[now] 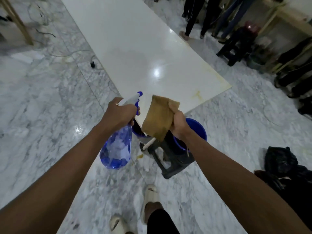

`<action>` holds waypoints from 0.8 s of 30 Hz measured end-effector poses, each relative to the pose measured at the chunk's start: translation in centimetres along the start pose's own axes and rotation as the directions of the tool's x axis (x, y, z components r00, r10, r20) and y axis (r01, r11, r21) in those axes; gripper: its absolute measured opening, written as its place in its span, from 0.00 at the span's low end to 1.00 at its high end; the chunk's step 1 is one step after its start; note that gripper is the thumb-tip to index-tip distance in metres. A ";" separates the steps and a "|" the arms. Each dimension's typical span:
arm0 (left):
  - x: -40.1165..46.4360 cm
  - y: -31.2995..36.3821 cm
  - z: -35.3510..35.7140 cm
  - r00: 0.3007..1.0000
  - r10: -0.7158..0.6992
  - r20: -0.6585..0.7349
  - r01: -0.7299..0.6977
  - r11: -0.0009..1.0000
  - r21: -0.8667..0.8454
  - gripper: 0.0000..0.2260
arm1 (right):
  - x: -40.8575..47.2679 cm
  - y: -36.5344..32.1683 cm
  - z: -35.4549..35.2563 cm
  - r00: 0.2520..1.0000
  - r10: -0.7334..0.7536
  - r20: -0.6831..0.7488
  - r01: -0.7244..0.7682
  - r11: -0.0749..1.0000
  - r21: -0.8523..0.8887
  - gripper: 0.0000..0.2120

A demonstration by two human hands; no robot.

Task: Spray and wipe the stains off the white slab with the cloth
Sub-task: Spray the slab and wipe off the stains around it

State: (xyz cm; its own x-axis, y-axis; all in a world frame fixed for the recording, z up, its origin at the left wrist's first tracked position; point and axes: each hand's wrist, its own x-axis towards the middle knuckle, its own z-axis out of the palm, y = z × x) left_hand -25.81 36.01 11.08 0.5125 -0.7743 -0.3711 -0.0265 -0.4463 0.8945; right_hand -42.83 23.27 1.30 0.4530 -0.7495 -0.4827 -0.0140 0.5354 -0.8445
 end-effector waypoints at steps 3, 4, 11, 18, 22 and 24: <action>1.2 3.7 -0.2 0.999 0.018 0.044 -0.019 1.000 0.024 0.09 | -0.6 -3.7 -0.5 0.999 -0.025 -0.044 0.040 0.928 0.370 0.23; 1.8 4.9 -0.1 0.998 0.021 0.055 -0.023 0.999 0.049 0.09 | -0.5 -5.0 -0.6 0.998 -0.050 -0.048 0.066 0.891 0.450 0.23; 8.2 11.3 2.1 0.989 0.034 0.144 -0.059 0.982 0.177 0.12 | 5.1 -11.9 -1.5 0.986 -0.107 -0.126 0.162 0.764 0.624 0.24; 16.0 14.3 5.0 0.977 0.021 0.214 -0.077 0.964 0.254 0.16 | 12.4 -15.9 -1.8 0.984 -0.078 -0.159 0.165 0.734 0.659 0.27; 20.6 16.0 7.4 0.980 -0.087 0.180 0.005 0.912 0.409 0.03 | 15.5 -17.5 -1.9 0.977 -0.071 -0.199 0.186 0.734 0.654 0.27; 23.3 16.7 8.5 0.970 -0.095 0.223 0.003 0.924 0.382 0.04 | 17.4 -18.0 -2.4 0.969 -0.057 -0.242 0.203 0.742 0.638 0.27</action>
State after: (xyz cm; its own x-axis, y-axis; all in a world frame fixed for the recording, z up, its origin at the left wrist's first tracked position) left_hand -21.63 6.65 15.26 0.3079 -0.8088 -0.5010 -0.3509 -0.5860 0.7303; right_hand -36.79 -0.35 7.51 0.2238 -0.8508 -0.4754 0.6507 0.4935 -0.5770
